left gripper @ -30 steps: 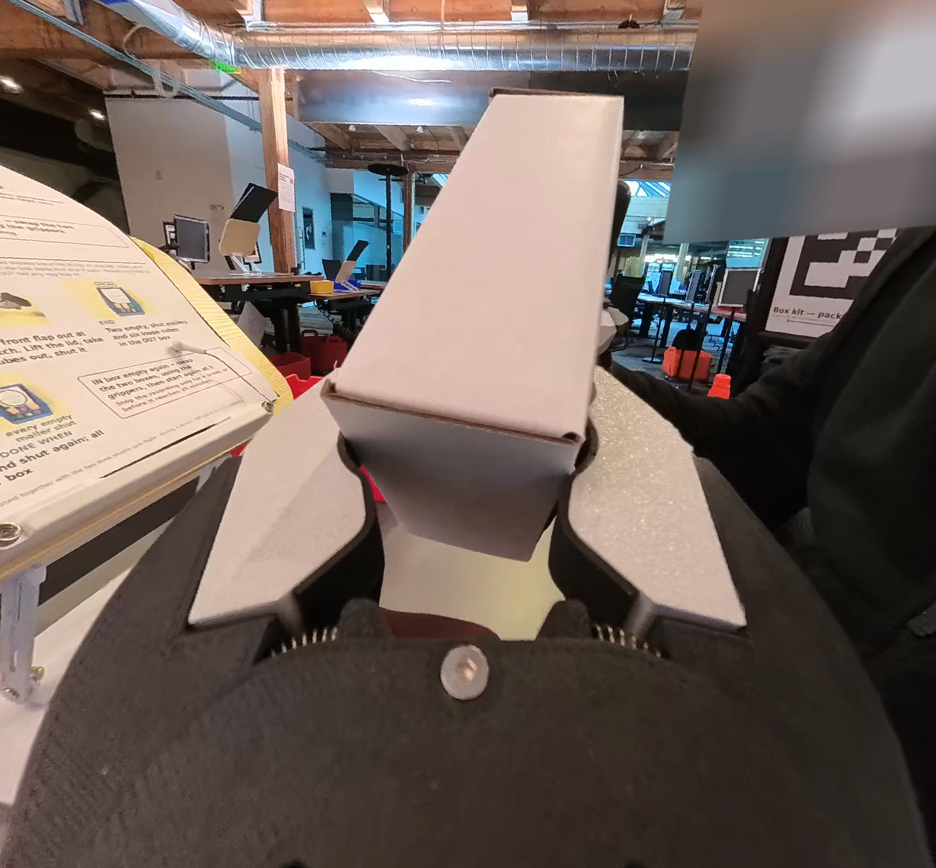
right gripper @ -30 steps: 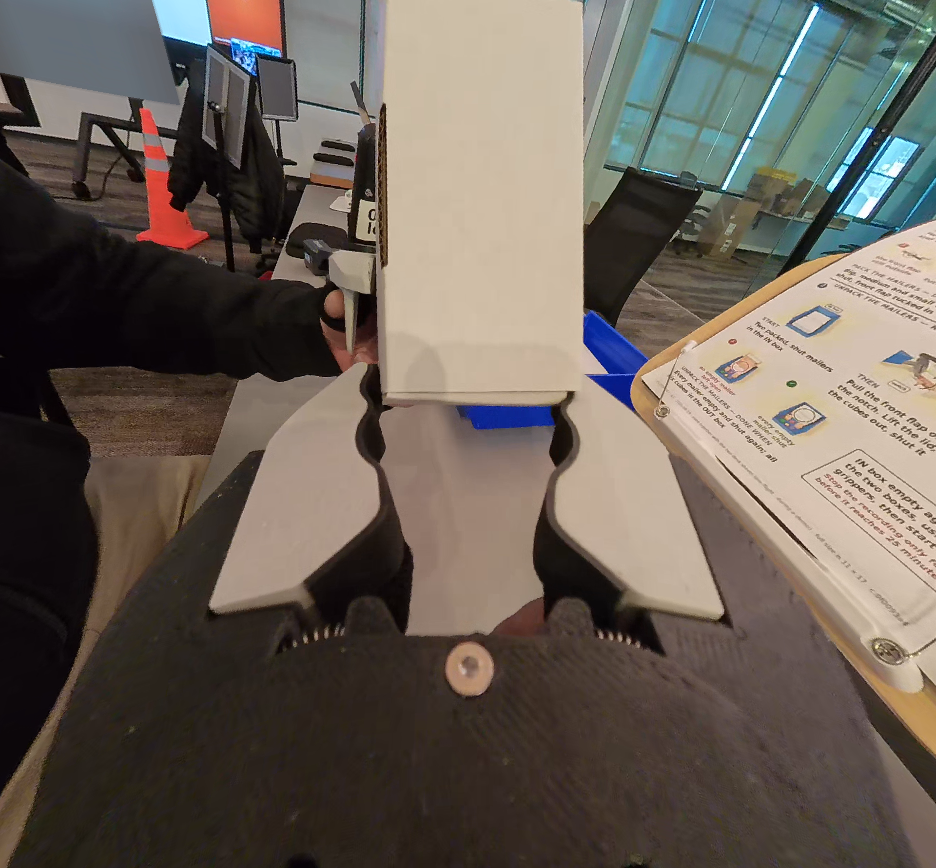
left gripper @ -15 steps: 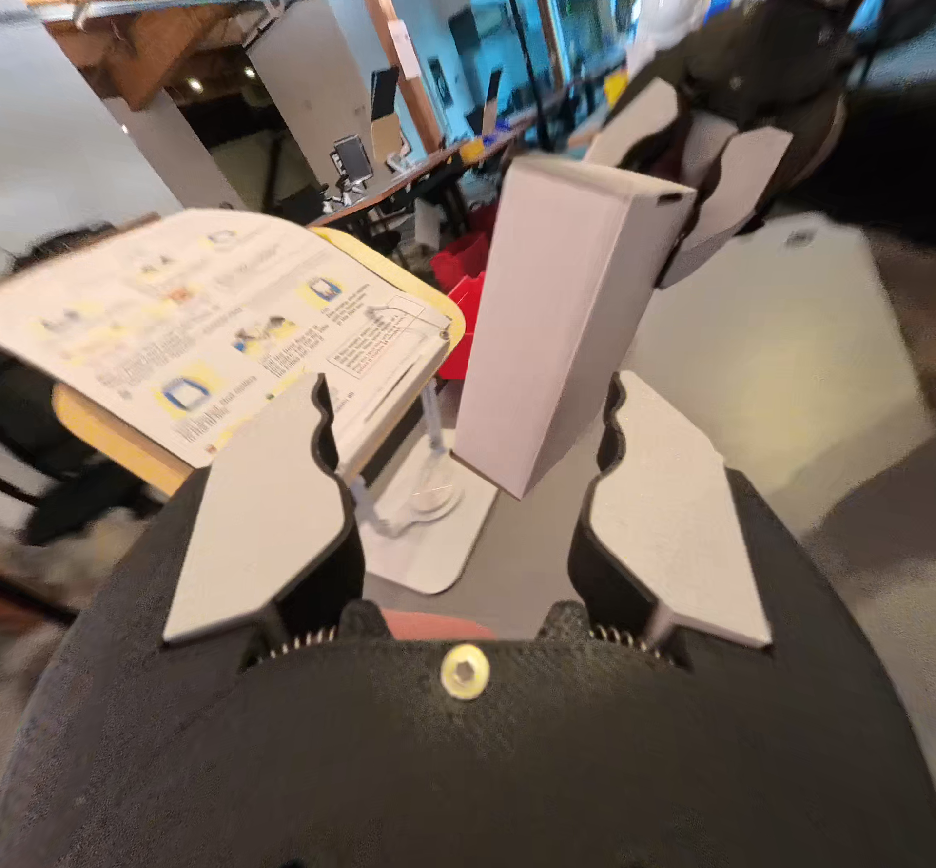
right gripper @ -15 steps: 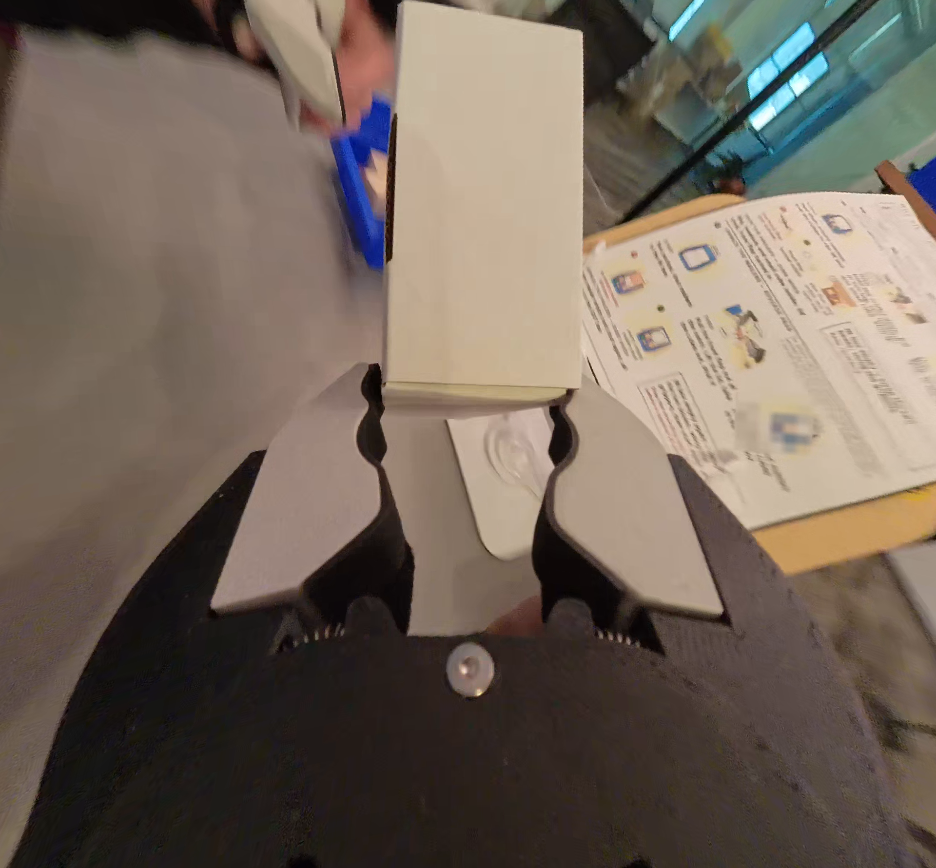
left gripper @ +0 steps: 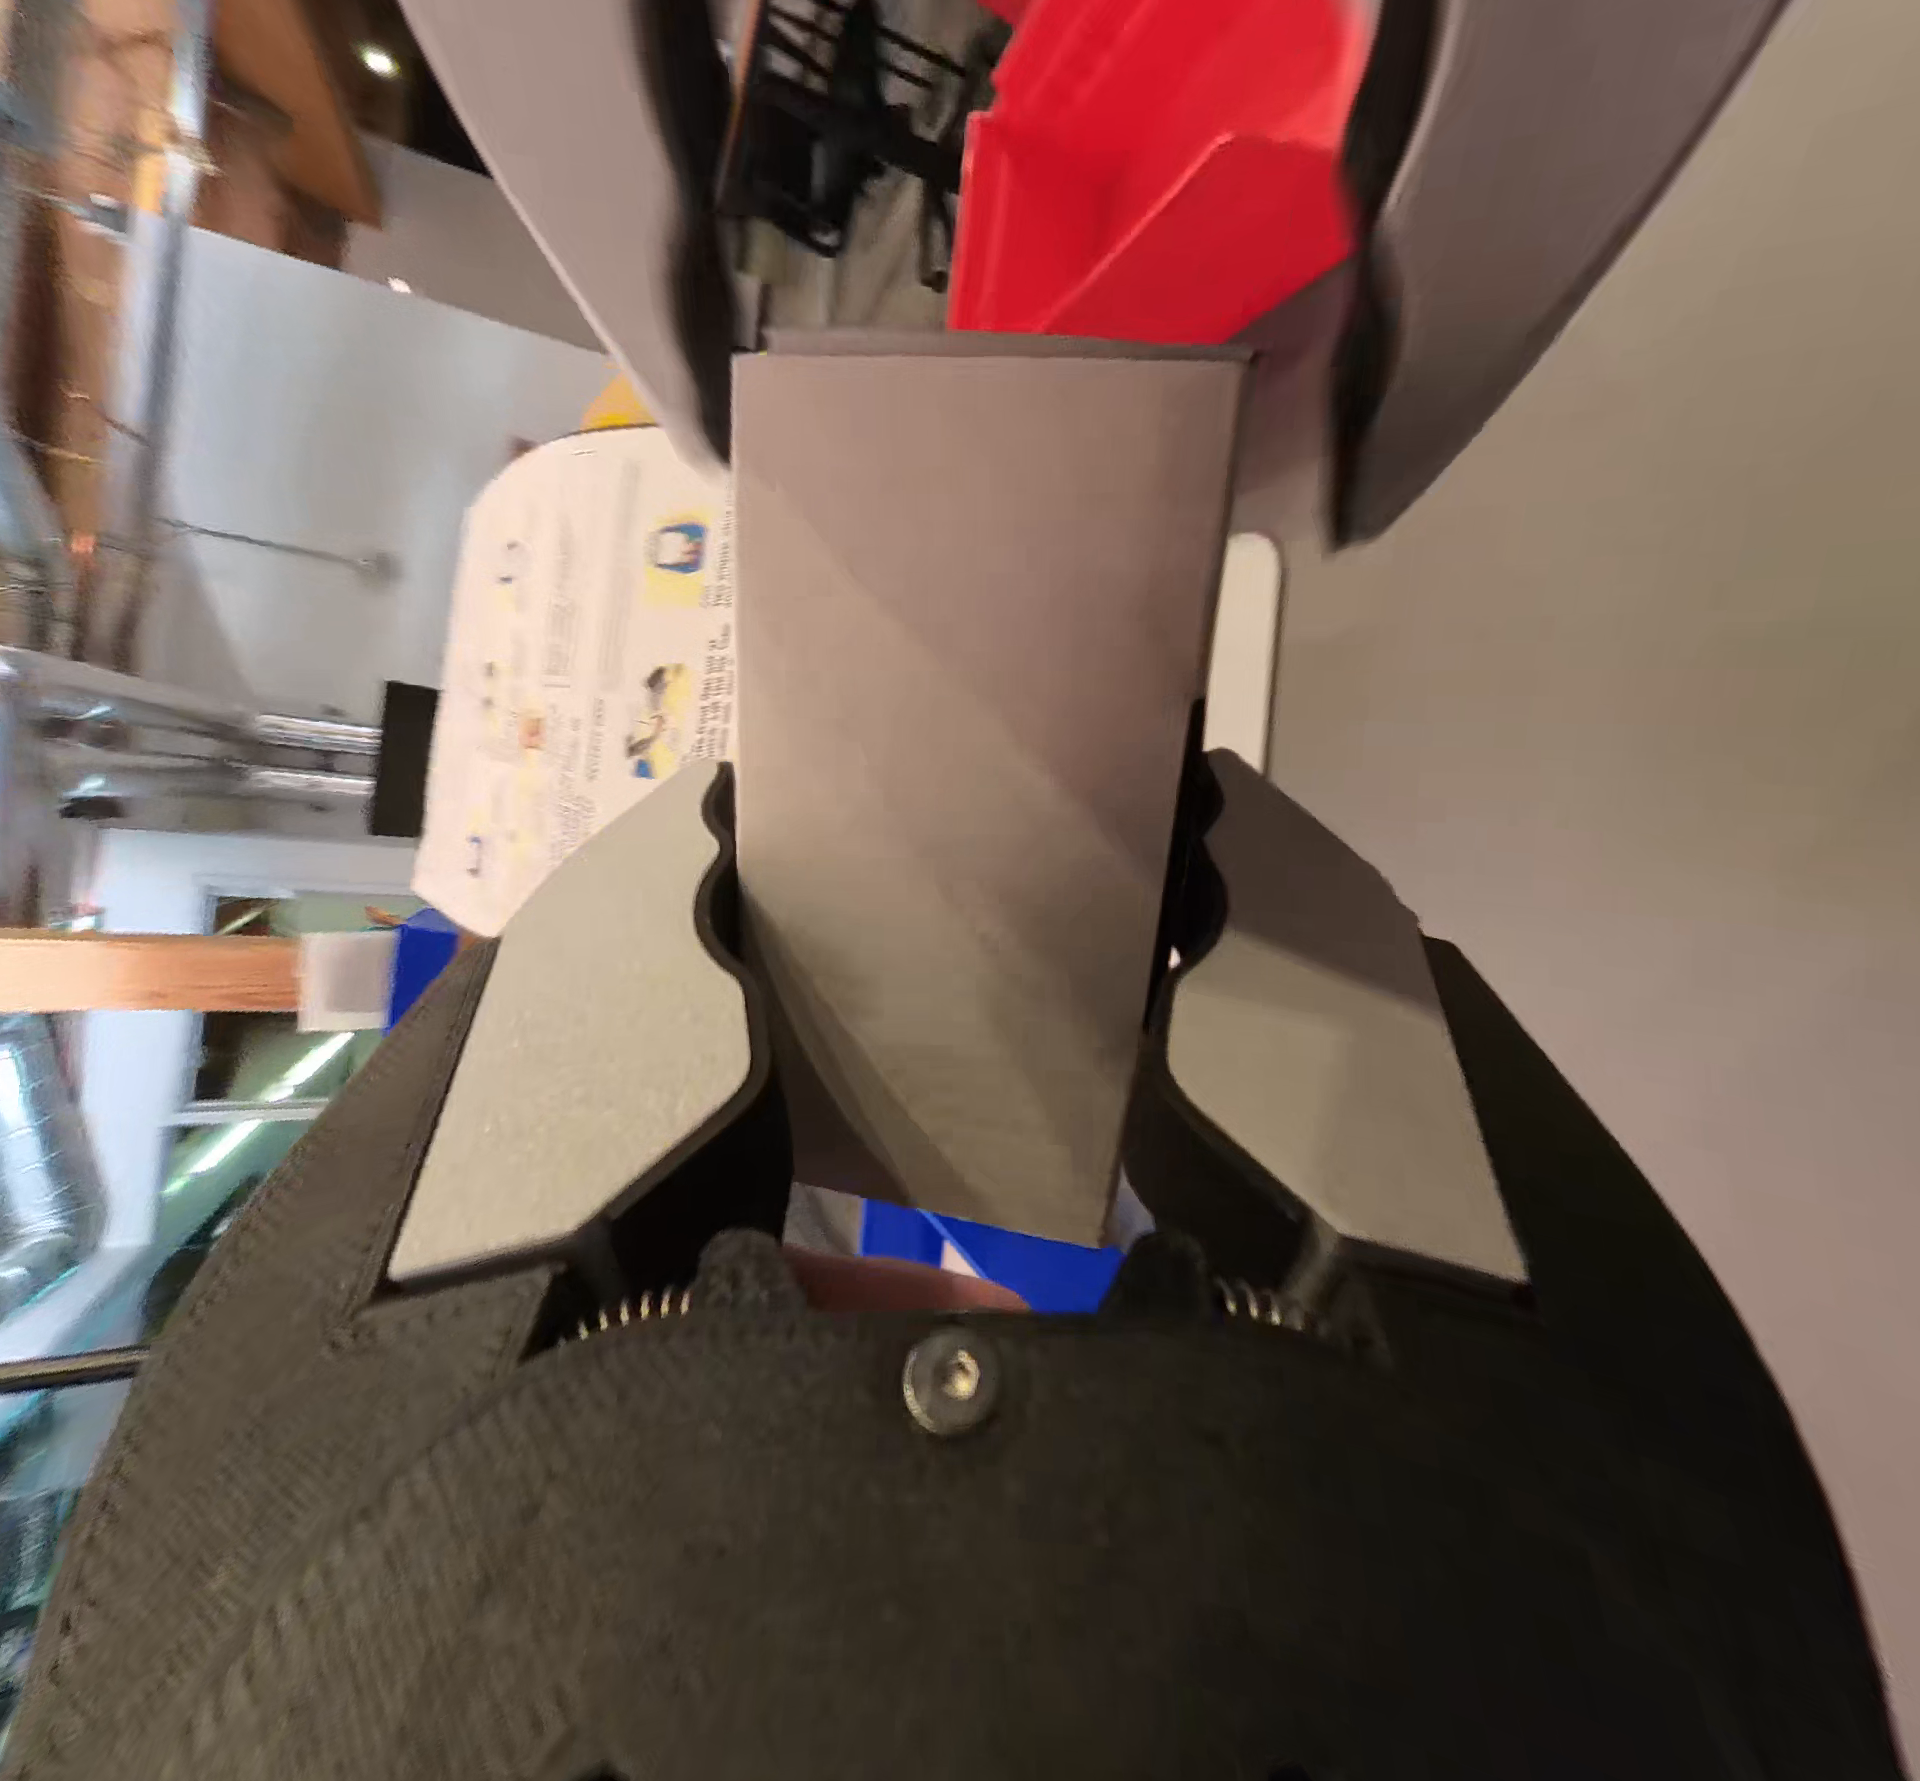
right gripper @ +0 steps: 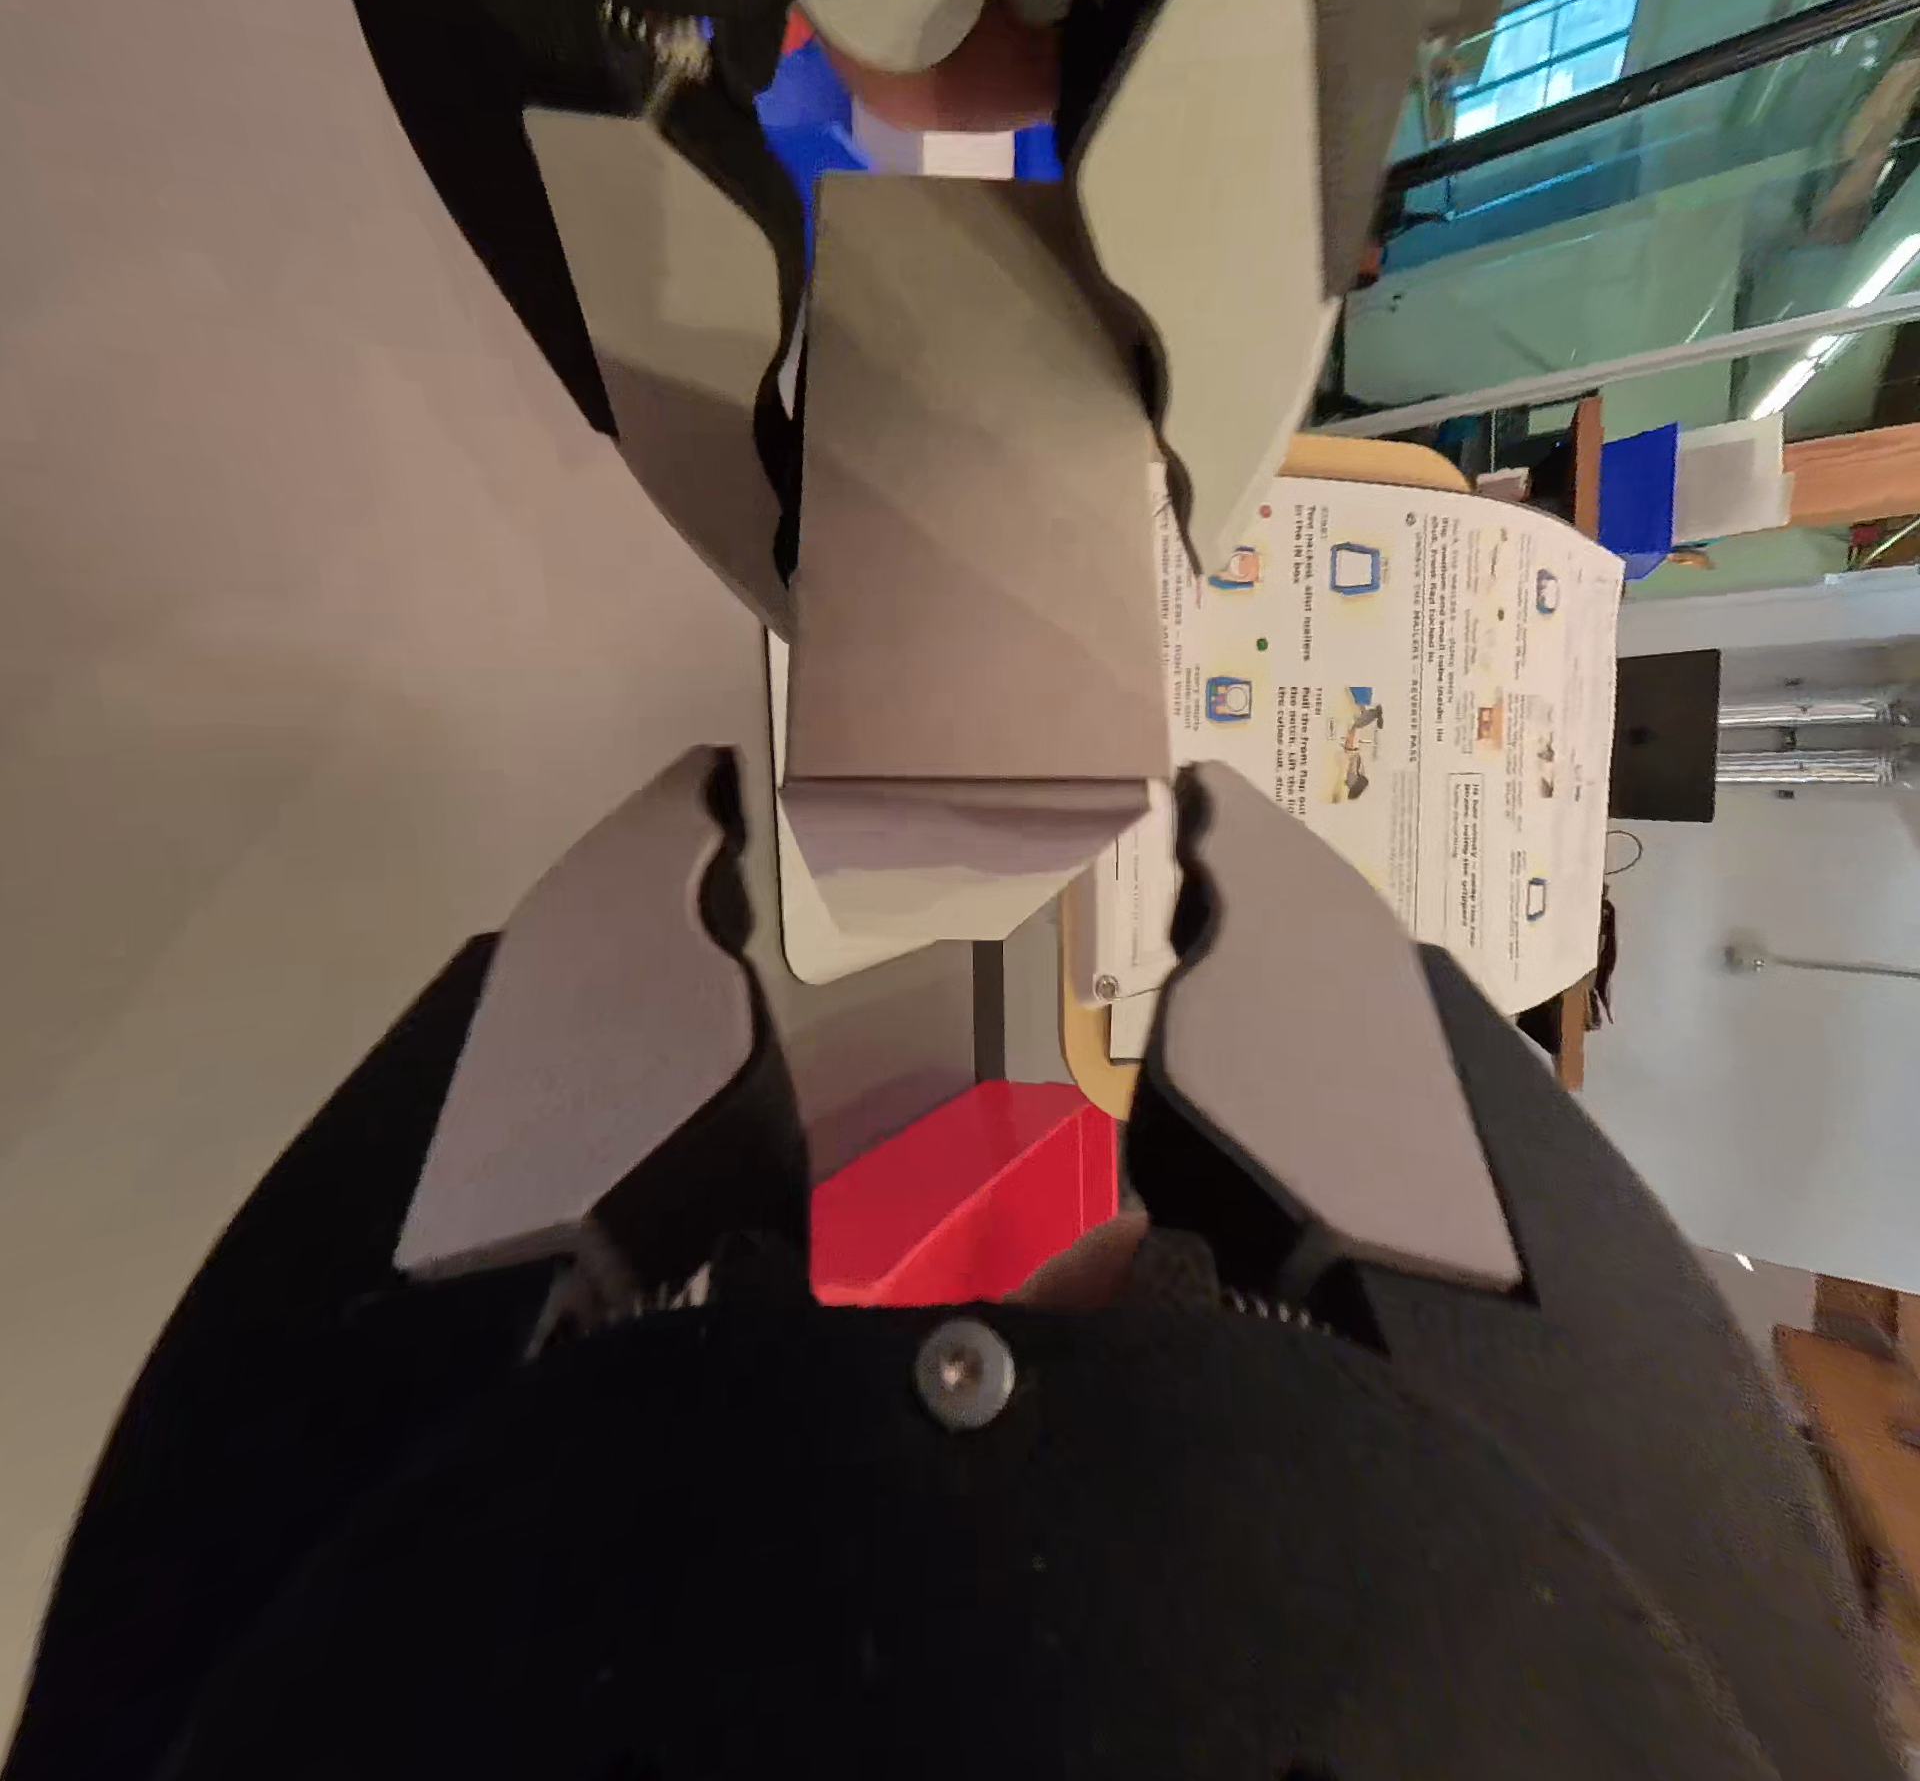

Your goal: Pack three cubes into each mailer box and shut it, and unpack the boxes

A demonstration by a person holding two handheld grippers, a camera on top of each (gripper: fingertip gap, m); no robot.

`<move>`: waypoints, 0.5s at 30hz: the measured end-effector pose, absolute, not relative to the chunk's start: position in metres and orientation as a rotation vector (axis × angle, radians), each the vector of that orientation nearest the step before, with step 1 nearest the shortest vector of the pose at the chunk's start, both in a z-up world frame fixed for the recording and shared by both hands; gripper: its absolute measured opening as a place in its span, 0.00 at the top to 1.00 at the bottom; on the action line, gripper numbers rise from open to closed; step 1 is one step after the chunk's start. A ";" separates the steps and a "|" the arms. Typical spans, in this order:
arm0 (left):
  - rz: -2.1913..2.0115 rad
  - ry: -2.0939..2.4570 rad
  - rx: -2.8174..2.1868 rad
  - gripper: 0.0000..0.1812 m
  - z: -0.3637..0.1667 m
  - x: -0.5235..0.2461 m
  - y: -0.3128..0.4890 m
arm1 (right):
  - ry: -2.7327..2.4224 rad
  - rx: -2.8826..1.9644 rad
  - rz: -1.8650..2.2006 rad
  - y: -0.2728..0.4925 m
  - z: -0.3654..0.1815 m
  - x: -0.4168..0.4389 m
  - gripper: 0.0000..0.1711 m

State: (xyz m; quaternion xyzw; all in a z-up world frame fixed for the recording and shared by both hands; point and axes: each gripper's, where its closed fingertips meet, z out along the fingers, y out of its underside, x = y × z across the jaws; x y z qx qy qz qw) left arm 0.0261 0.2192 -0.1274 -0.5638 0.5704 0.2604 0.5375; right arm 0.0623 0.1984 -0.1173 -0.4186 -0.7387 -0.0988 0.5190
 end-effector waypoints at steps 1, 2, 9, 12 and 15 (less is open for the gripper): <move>0.633 1.353 -1.314 0.56 -0.127 0.025 0.219 | -1.759 -1.011 -0.212 0.198 -0.114 0.066 0.49; 0.635 1.368 -1.255 0.56 -0.126 0.026 0.217 | -1.749 -1.025 -0.147 0.197 -0.111 0.071 0.47; 0.644 1.357 -1.075 0.56 -0.117 0.031 0.206 | -1.691 -1.058 -0.006 0.225 -0.115 0.103 0.51; 0.620 1.345 -1.066 0.56 -0.113 0.032 0.204 | -1.702 -1.047 0.014 0.227 -0.127 0.102 0.50; 0.554 1.331 -1.072 0.56 -0.111 0.034 0.202 | -1.700 -1.015 -0.007 0.228 -0.134 0.096 0.51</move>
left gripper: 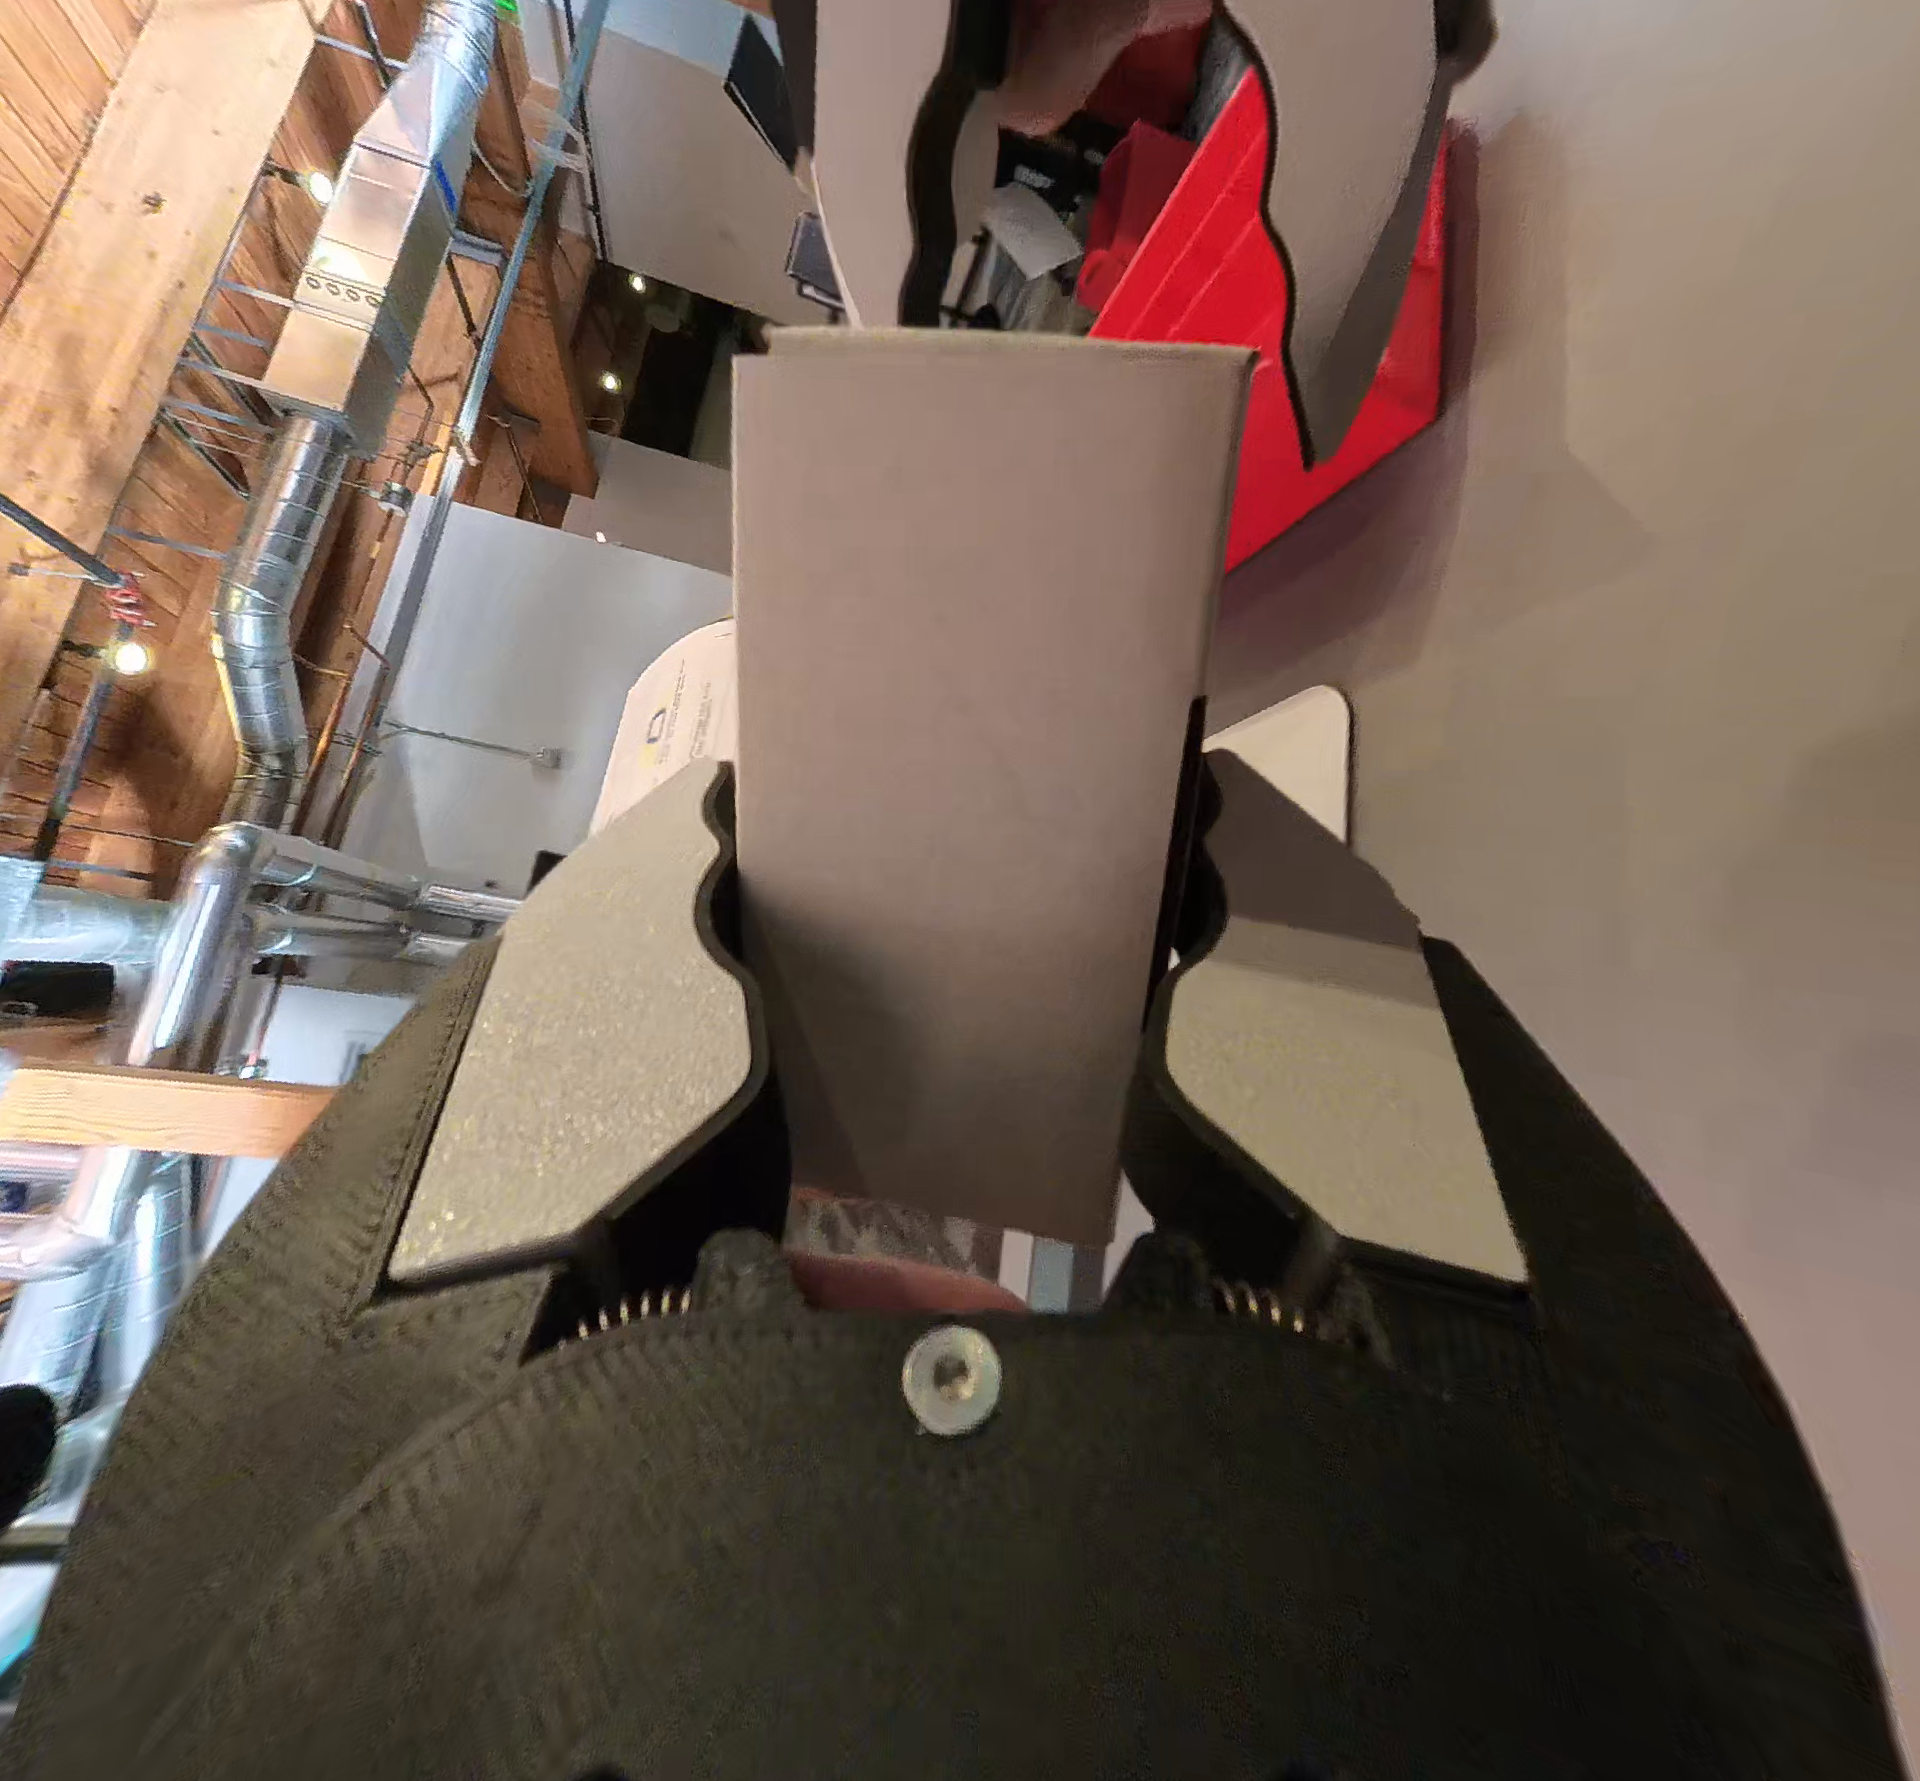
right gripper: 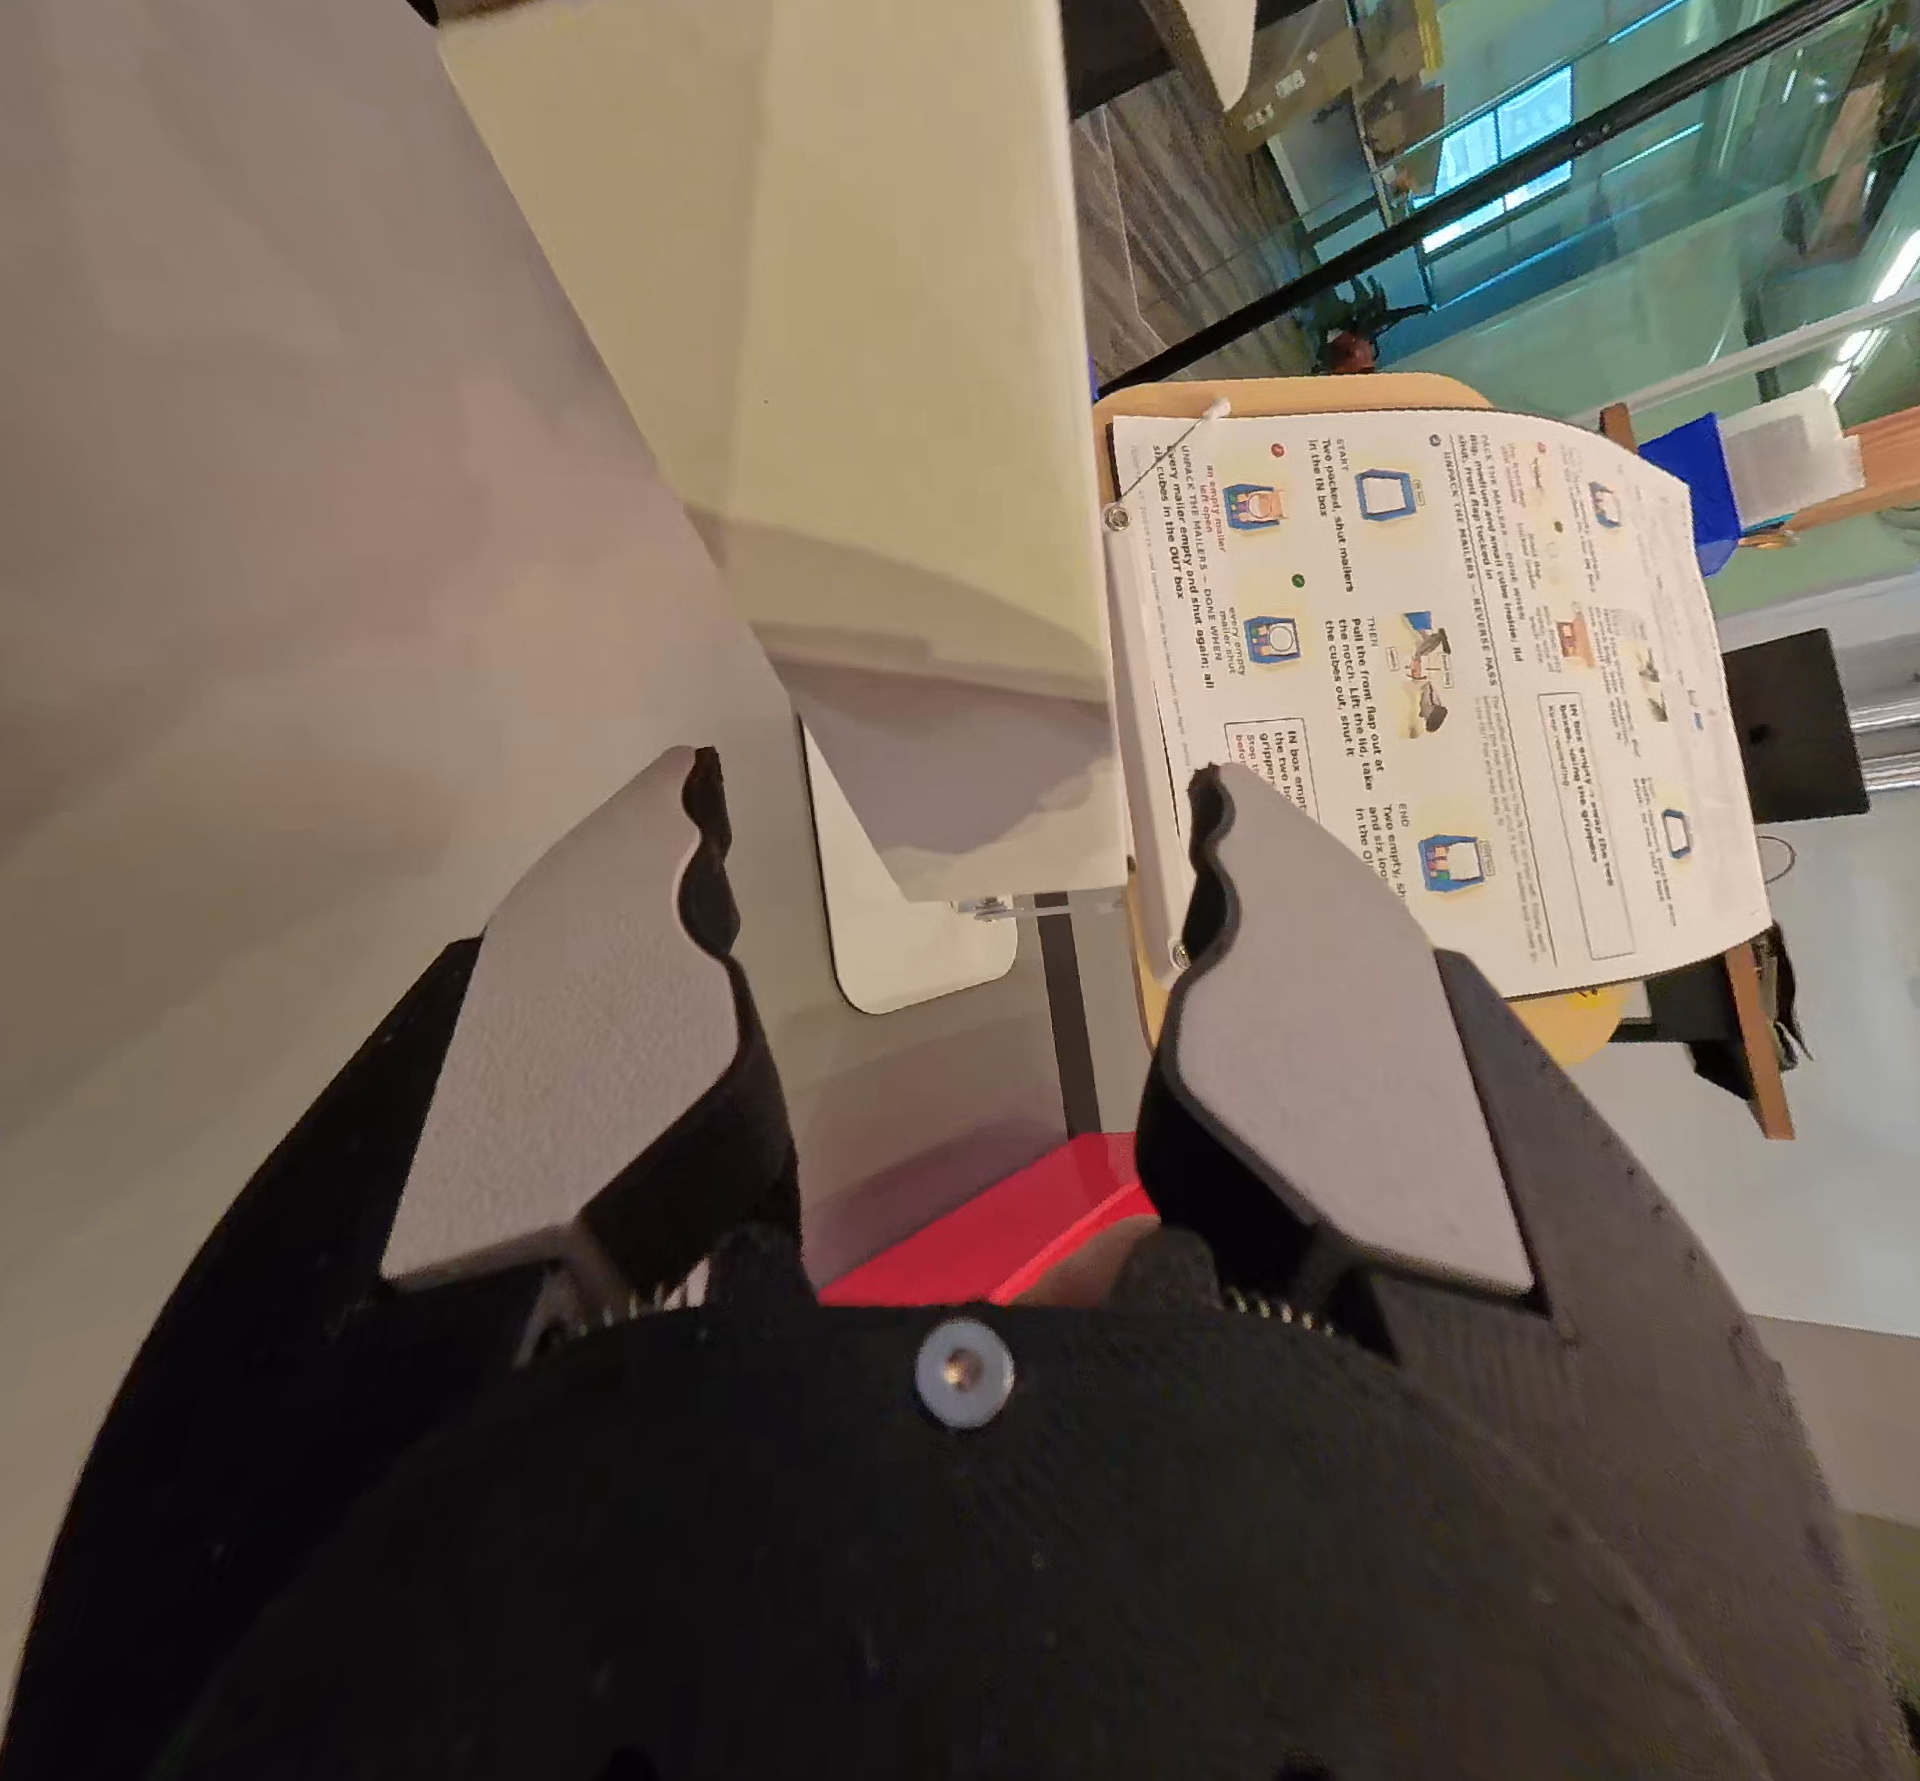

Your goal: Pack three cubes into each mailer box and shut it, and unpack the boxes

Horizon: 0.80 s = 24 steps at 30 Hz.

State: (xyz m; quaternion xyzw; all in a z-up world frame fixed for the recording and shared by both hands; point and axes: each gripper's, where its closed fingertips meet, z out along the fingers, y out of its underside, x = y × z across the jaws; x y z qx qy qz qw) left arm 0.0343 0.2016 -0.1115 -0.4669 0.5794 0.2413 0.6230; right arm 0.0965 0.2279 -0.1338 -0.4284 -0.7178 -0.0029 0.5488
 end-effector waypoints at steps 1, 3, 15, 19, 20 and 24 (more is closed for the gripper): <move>0.540 1.331 -1.076 0.56 -0.112 0.035 0.201 | -1.699 -1.000 -0.007 0.227 -0.135 0.094 0.51; 0.521 1.327 -1.076 0.56 -0.112 0.037 0.201 | -1.694 -0.962 0.008 0.224 -0.135 0.089 0.55; 0.098 1.269 -1.258 0.56 -0.120 0.036 0.204 | -1.756 -1.024 0.309 0.214 -0.132 0.085 0.66; 0.001 1.260 -1.294 0.56 -0.125 0.035 0.205 | -1.780 -1.083 0.365 0.214 -0.135 0.085 0.66; -0.027 1.255 -1.309 0.56 -0.127 0.034 0.206 | -1.786 -1.103 0.391 0.214 -0.136 0.085 0.66; -0.187 1.228 -1.396 0.56 -0.134 0.033 0.208 | -1.806 -1.198 0.553 0.212 -0.140 0.086 0.66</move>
